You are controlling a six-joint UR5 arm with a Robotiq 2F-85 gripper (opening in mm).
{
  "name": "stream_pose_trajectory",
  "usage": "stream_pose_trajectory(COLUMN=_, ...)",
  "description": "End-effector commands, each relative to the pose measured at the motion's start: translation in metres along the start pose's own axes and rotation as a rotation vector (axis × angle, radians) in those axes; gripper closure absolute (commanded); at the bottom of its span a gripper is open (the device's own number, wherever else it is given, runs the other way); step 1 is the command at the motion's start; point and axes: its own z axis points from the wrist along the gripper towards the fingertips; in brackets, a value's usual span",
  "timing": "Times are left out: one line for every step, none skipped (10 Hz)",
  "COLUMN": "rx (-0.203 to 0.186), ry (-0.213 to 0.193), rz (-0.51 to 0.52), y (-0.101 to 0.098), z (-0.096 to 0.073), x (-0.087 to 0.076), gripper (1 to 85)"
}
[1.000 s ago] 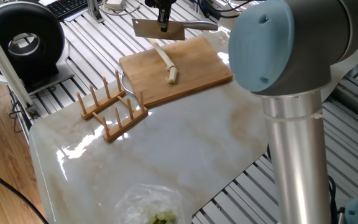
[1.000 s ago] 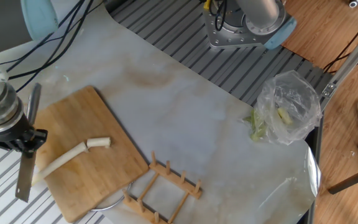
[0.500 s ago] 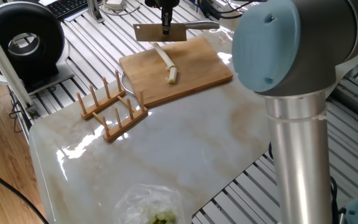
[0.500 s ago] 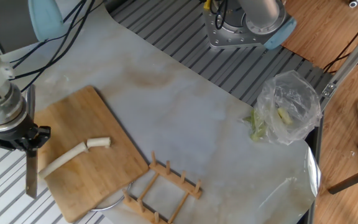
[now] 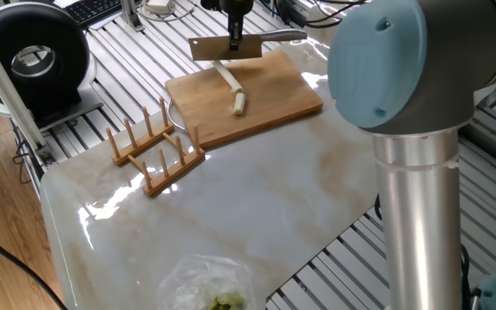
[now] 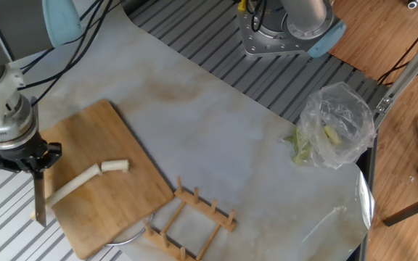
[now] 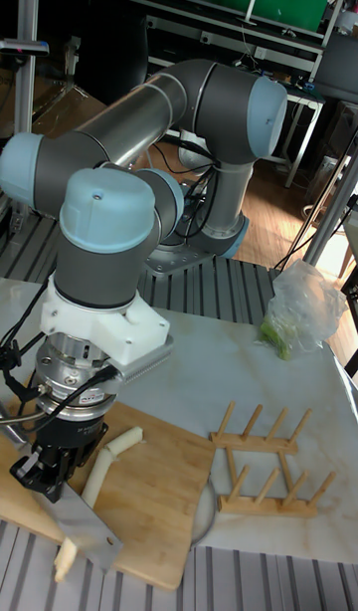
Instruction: Chop the scallions
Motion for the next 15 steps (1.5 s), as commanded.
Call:
stream_pose_trajectory(rx=-0.022, ry=-0.009, rz=-0.012, y=0.006, z=-0.006, x=0.004, gripper=84.3)
stream_pose_trajectory(rx=-0.026, ry=-0.004, rz=-0.013, y=0.007, z=-0.007, x=0.005, gripper=84.3)
stream_pose_trajectory(rx=-0.031, ry=-0.002, rz=-0.014, y=0.009, z=-0.009, x=0.007, gripper=84.3)
stream_pose_trajectory(rx=-0.033, ry=0.004, rz=-0.016, y=0.011, z=-0.010, x=0.011, gripper=84.3)
stream_pose_trajectory(rx=-0.036, ry=0.005, rz=-0.017, y=0.011, z=-0.012, x=0.014, gripper=84.3)
stream_pose_trajectory(rx=-0.037, ry=0.009, rz=-0.018, y=0.011, z=-0.013, x=0.015, gripper=84.3)
stream_pose_trajectory(rx=-0.042, ry=0.010, rz=-0.014, y=0.013, z=-0.014, x=0.017, gripper=84.3)
stream_pose_trajectory(rx=-0.044, ry=0.010, rz=-0.013, y=0.014, z=-0.014, x=0.019, gripper=84.3)
stream_pose_trajectory(rx=-0.046, ry=0.012, rz=-0.013, y=0.014, z=-0.014, x=0.022, gripper=84.3)
stream_pose_trajectory(rx=-0.050, ry=0.015, rz=-0.010, y=0.016, z=-0.016, x=0.025, gripper=84.3)
stream_pose_trajectory(rx=-0.051, ry=0.019, rz=-0.010, y=0.016, z=-0.017, x=0.027, gripper=84.3)
stream_pose_trajectory(rx=-0.044, ry=0.025, rz=-0.011, y=0.014, z=-0.019, x=0.029, gripper=84.3)
stream_pose_trajectory(rx=-0.046, ry=0.023, rz=-0.004, y=0.011, z=-0.022, x=0.025, gripper=84.3)
stream_pose_trajectory(rx=-0.044, ry=0.044, rz=0.042, y=0.006, z=-0.030, x=0.023, gripper=84.3)
stream_pose_trajectory(rx=-0.062, ry=0.082, rz=0.112, y=0.010, z=-0.042, x=0.022, gripper=84.3)
